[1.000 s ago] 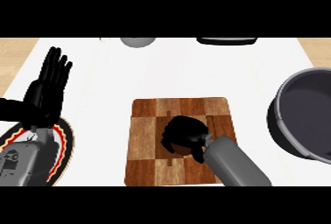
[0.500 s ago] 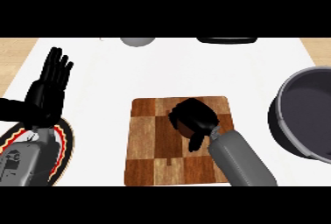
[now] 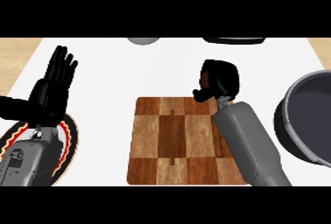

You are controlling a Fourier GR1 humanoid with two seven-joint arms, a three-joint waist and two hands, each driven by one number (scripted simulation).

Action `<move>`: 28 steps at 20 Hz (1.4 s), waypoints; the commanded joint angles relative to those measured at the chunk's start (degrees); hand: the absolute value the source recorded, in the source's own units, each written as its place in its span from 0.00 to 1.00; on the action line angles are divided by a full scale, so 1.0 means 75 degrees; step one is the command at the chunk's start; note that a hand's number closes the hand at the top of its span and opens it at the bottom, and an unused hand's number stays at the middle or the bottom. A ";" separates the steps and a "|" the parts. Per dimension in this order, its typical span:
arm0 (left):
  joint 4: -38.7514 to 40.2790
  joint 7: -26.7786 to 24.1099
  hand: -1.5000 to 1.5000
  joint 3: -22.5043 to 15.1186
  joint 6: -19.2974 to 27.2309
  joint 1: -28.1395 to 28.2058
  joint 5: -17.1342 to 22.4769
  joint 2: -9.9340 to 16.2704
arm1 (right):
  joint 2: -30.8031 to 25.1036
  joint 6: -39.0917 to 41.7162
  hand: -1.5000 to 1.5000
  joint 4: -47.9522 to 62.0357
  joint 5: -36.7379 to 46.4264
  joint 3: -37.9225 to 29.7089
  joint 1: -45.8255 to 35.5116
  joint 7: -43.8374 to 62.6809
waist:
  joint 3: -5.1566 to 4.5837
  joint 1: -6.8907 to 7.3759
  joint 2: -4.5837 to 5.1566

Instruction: Pick the cupcake from the cutting board and place it in the pot

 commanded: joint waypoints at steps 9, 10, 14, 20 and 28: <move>-0.0008 0.0028 0.50 0.0222 -0.0007 -0.0038 0.0091 0.0076 | -0.0001 -0.1144 1.00 0.0371 0.3672 -0.0043 -0.2075 0.5964 | 0.0013 -0.0136 -0.0058; 0.0047 -0.0026 0.50 0.0168 -0.0019 0.0087 0.0044 0.0037 | -0.0266 -0.1153 1.00 0.0244 0.3706 -0.0235 -0.2079 0.5952 | 0.0016 -0.0191 -0.0059; -0.0173 -0.0180 0.50 0.0202 -0.0120 0.0573 0.0016 0.0104 | -0.0362 -0.0884 1.00 -0.0543 0.4172 -0.0414 -0.1584 0.6149 | 0.0021 -0.0264 -0.0096; 0.0093 -0.0294 0.50 0.0480 -0.0145 0.0519 0.0072 0.0166 | -0.0785 0.0419 1.00 -0.2615 0.3627 -0.0943 -0.0117 0.5270 | 0.0022 -0.0504 -0.0138; -0.0124 -0.0010 0.50 0.0025 0.0332 0.0201 -0.0448 -0.0237 | -0.1924 0.0078 1.00 -0.4413 0.2422 -0.2115 0.1927 0.3851 | 0.0028 -0.0394 -0.0073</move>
